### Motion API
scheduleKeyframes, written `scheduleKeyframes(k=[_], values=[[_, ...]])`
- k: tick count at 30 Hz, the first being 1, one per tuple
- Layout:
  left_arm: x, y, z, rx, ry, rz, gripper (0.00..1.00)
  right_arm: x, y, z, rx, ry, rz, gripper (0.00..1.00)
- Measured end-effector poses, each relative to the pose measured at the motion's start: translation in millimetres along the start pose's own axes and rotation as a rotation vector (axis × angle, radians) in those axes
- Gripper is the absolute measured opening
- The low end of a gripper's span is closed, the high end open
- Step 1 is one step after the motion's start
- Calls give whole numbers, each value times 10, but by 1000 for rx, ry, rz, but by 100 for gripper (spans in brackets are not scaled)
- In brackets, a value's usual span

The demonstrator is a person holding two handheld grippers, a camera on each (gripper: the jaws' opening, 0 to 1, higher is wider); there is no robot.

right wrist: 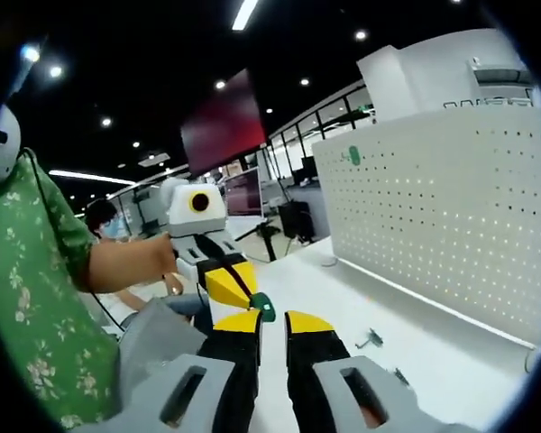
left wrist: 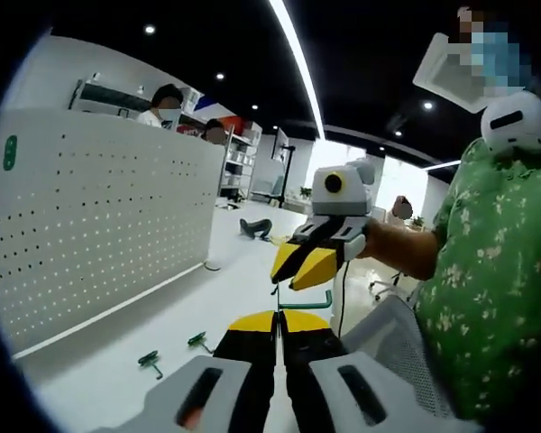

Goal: Insert the hook assembly into the mounting plate slot until the hook locks in place.

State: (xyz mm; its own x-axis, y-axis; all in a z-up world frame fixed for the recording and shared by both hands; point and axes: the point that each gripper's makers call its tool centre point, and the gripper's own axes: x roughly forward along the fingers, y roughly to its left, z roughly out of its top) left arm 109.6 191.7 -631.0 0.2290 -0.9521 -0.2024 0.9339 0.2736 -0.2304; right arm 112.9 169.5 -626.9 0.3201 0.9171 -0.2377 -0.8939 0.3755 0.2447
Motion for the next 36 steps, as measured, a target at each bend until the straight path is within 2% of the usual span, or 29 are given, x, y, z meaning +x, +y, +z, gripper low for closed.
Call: scheduleKeyframes(k=[9,19,31,36], values=[[9,-64,10,4,-10,-27,2,22,69,-32,38,15,42,3],[6,-97,-25,10,-6,-48,2,18,105,-85,95,33,67,2],[13,13,3,88,-24,13,6,23,89,-56,152,17,69,0],[49,10,-28,117,-8,28,7,15,85,-73,163,25,68,0]])
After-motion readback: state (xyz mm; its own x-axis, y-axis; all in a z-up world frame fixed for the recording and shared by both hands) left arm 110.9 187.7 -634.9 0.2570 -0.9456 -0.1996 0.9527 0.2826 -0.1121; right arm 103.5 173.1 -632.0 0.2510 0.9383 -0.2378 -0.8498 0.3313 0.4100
